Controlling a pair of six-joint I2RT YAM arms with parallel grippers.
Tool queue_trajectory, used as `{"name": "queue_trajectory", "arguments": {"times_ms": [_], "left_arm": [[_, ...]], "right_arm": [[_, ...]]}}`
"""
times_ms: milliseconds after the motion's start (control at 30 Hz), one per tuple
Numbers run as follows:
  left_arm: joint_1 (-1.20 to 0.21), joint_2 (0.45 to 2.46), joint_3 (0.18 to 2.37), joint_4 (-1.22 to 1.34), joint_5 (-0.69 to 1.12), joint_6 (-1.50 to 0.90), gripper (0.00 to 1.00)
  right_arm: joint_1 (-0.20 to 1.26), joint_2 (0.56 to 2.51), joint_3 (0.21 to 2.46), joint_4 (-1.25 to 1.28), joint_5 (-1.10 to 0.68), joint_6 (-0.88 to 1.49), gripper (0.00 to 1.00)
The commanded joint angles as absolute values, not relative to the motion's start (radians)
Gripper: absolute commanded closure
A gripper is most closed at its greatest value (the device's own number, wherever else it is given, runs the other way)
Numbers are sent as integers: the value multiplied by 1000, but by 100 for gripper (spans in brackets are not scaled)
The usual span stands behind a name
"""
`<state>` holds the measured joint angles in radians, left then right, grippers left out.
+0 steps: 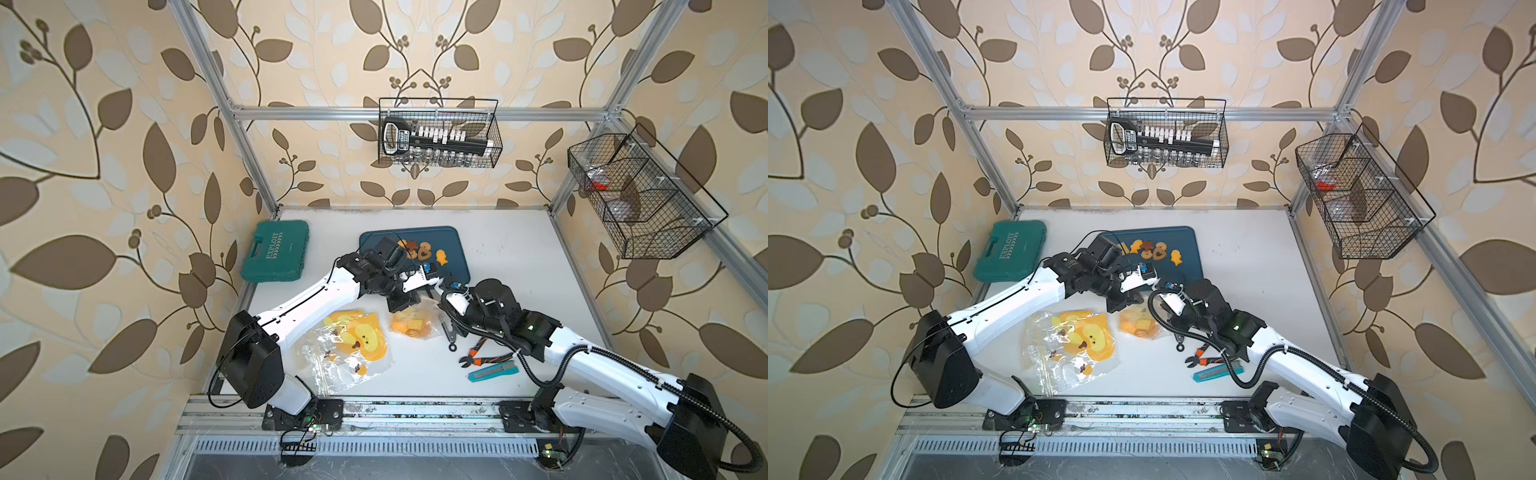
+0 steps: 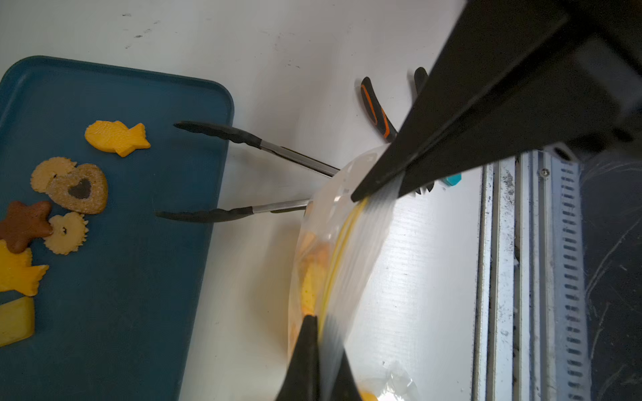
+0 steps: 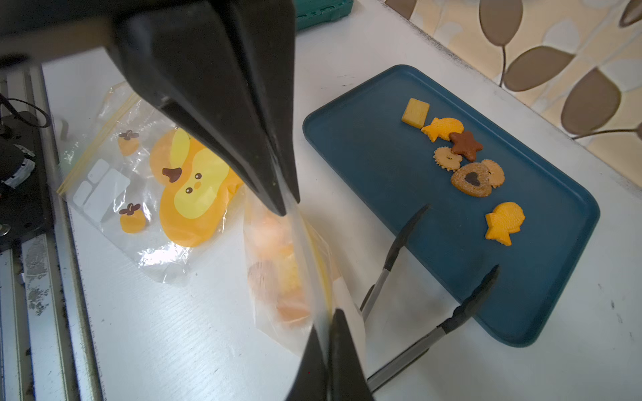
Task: Put the cookies into a resealable bag to prevent moisture
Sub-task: Close the ziploc bag at the center of the board.
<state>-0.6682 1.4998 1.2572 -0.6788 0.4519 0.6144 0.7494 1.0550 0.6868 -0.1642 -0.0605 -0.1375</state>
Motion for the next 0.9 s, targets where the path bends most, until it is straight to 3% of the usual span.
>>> {"name": "queue_trajectory", "arguments": {"times_ms": [0,33,67,100,167,200,233,300,367,400,433,467,500,533,567,600,633,667,733,767,800,867], "left_arm": [[-676,1449,1260,-670,432,626,57],[-675,1449,1254,-677,428,631,65],[-676,1415,1252,-688,421,636,93],[-675,1410,1253,-699,404,636,100],[-675,1400,1251,-726,378,642,100],[-676,1394,1249,-731,367,639,84],[-675,1386,1242,-734,358,638,76],[-676,1371,1232,-747,362,647,100],[-675,1362,1219,-749,361,652,100],[-676,1360,1214,-742,345,641,77],[-675,1357,1205,-735,335,637,82],[-675,1355,1202,-740,331,644,100],[-675,1355,1198,-742,326,645,100],[-675,1355,1196,-740,317,642,97],[-676,1353,1191,-736,312,637,75],[-675,1350,1186,-735,312,640,80],[-675,1351,1185,-739,311,643,95],[-676,1351,1186,-740,302,643,100],[-675,1353,1183,-740,285,640,100],[-676,1351,1179,-731,262,633,89],[-674,1350,1175,-728,251,633,100],[-674,1347,1172,-731,229,633,100]], "right_arm": [[741,1046,667,-155,-74,-129,100],[739,1045,667,-155,-74,-130,100],[737,1045,666,-156,-74,-130,100],[736,1042,667,-155,-74,-130,100],[731,1042,664,-152,-76,-131,100],[730,1043,665,-153,-77,-132,100],[729,1046,665,-153,-78,-132,100],[726,1048,665,-156,-79,-132,100],[726,1049,666,-156,-77,-132,100],[726,1047,663,-156,-76,-132,100],[727,1047,663,-156,-73,-132,100],[726,1045,663,-157,-71,-131,100],[725,1044,662,-157,-70,-130,100],[724,1043,662,-156,-69,-129,100],[724,1042,662,-158,-68,-129,100],[724,1041,662,-159,-67,-128,100],[723,1040,662,-160,-67,-130,100],[721,1040,661,-160,-66,-132,100],[719,1037,660,-161,-63,-132,100],[721,1035,659,-161,-63,-132,100],[719,1034,658,-161,-63,-133,100],[718,1031,658,-161,-62,-133,100]]}}
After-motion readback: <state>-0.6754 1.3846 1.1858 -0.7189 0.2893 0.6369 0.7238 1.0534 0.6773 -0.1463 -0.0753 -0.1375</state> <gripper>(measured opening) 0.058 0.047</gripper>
